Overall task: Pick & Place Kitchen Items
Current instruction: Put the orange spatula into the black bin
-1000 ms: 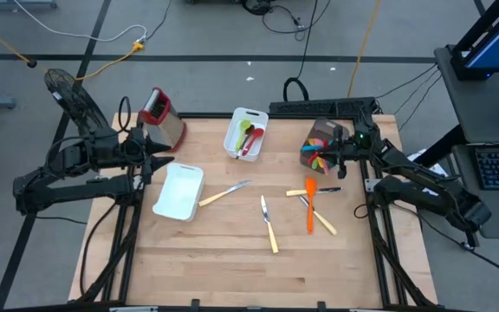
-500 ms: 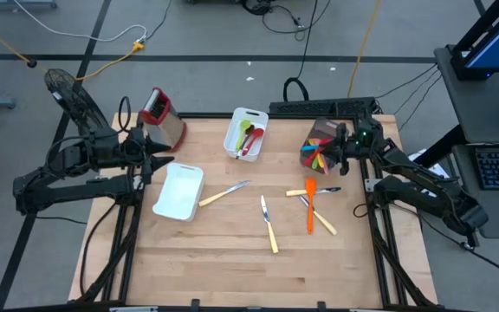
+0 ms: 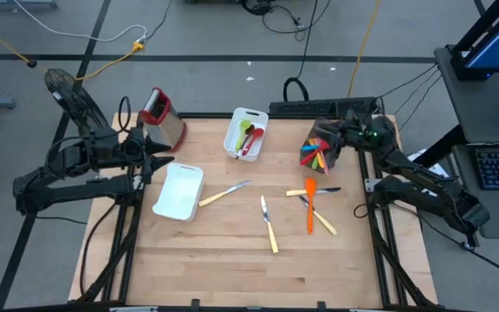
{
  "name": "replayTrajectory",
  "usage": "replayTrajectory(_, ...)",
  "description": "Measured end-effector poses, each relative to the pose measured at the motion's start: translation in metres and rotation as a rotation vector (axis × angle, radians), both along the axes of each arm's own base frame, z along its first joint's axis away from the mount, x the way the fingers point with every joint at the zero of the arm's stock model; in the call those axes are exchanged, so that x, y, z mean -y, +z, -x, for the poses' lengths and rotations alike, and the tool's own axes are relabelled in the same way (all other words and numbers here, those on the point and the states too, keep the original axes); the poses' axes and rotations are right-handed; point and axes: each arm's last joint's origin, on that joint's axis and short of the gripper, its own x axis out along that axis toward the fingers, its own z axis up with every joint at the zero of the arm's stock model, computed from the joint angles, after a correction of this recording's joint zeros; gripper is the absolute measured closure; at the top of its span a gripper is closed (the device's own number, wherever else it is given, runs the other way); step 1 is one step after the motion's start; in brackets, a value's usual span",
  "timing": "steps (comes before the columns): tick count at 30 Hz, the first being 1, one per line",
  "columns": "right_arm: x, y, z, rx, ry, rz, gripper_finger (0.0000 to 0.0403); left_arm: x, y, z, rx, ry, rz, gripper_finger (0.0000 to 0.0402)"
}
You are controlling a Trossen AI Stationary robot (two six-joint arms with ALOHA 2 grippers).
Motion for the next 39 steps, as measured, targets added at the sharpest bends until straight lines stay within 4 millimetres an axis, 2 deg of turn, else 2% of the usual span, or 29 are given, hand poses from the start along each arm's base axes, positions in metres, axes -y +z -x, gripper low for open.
replayTrajectory(5,-0.009,0.016,-0.009,0.095,0.072,0.178,0.0281,0.000,0.000,0.000,0.000,-0.001,-0.001,0.0186)
replayTrajectory(10,-0.025,0.022,-0.022,0.126,0.181,0.323,0.0304,0.000,0.000,0.000,-0.002,-0.003,-0.008,0.0185)
replayTrajectory(21,-0.069,0.029,-0.048,0.171,0.396,0.547,0.0396,0.000,0.000,0.000,-0.002,0.004,-0.010,0.0186)
replayTrajectory(27,-0.084,0.042,-0.056,0.196,0.423,0.599,0.0401,0.000,0.000,0.000,-0.003,0.003,-0.011,0.0186)
replayTrajectory(31,-0.094,0.045,-0.064,0.115,0.500,0.593,0.0402,0.000,0.000,0.000,-0.004,0.002,-0.015,0.0186)
replayTrajectory(39,-0.118,0.053,-0.070,-0.207,0.637,0.553,0.0402,0.000,0.000,0.000,-0.004,0.002,-0.015,0.0186)
